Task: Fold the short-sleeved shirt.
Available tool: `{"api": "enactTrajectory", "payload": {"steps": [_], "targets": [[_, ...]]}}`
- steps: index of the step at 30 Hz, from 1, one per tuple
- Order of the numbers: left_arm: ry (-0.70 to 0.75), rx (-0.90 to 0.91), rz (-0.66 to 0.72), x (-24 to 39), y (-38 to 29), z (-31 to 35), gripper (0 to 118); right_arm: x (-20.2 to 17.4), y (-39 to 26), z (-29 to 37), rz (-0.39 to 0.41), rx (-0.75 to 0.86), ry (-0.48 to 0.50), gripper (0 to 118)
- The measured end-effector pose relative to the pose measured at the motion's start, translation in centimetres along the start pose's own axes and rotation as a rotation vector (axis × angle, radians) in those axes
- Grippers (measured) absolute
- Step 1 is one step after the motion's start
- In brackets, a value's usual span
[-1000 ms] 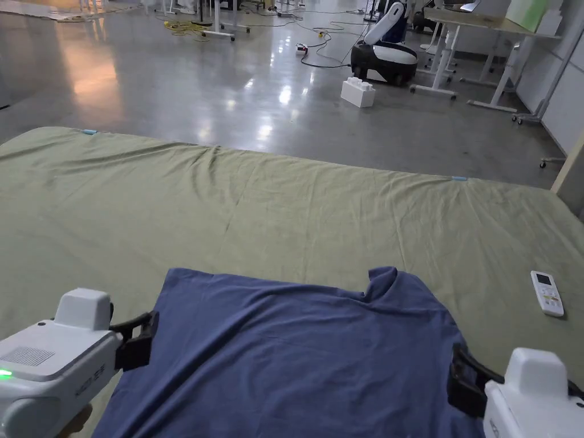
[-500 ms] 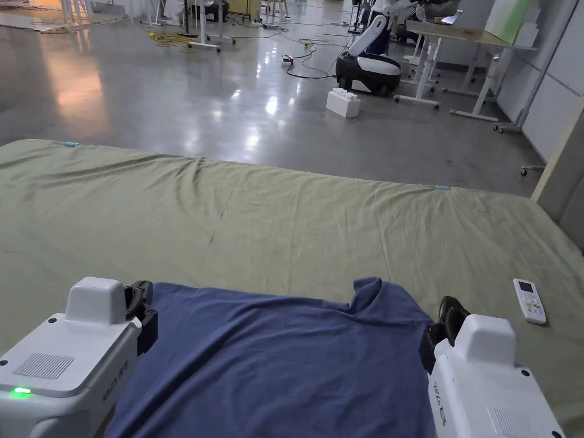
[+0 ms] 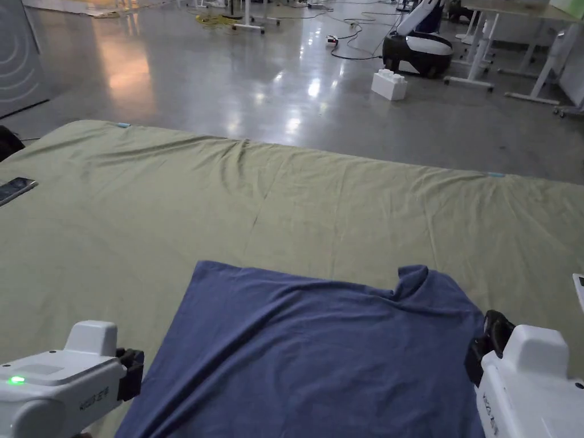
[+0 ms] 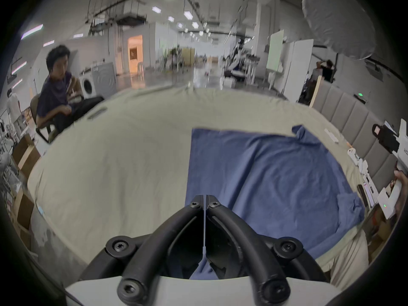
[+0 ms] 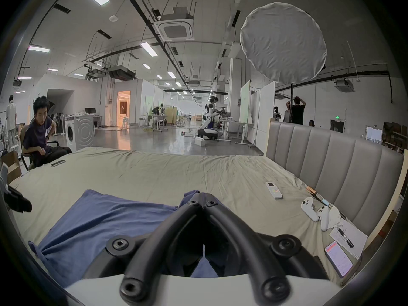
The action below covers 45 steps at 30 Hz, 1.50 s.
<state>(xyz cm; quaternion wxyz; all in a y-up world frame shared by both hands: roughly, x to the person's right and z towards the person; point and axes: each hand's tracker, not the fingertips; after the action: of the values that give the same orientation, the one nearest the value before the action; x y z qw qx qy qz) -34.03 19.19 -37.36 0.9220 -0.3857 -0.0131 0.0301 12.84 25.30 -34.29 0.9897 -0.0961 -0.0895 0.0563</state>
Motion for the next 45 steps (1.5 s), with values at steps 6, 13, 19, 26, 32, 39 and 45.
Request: {"api": "enactTrajectory", "payload": {"steps": [6,13,19,26,32,39,45], "targets": [[0.009,-0.2,0.085,-1.8,-3.2,-2.2,31,-0.5,-1.1,-0.1,0.011,-0.046,0.023,0],[0.086,-0.356,0.11,-2.5,-6.0,-2.6,63,-0.6,-2.2,-0.1,0.025,-0.092,0.032,0],[0.088,-0.355,0.088,-2.3,-8.1,-2.2,65,-0.6,-3.0,0.2,0.033,-0.127,0.044,0],[0.126,-0.351,-0.006,-0.6,-8.2,-2.9,59,-0.8,-3.8,0.5,0.03,-0.145,0.052,1],[0.066,-0.327,-0.003,-0.5,-7.6,-2.2,11,-1.0,-4.4,0.7,0.04,-0.163,0.067,1],[0.029,-0.26,0.025,-1.4,-6.6,0.4,9,0.4,-4.3,1.4,0.061,-0.177,0.063,0],[0.029,-0.23,0.031,-1.8,-6.0,1.1,9,2.8,-4.6,2.3,0.074,-0.26,0.052,1]]}}
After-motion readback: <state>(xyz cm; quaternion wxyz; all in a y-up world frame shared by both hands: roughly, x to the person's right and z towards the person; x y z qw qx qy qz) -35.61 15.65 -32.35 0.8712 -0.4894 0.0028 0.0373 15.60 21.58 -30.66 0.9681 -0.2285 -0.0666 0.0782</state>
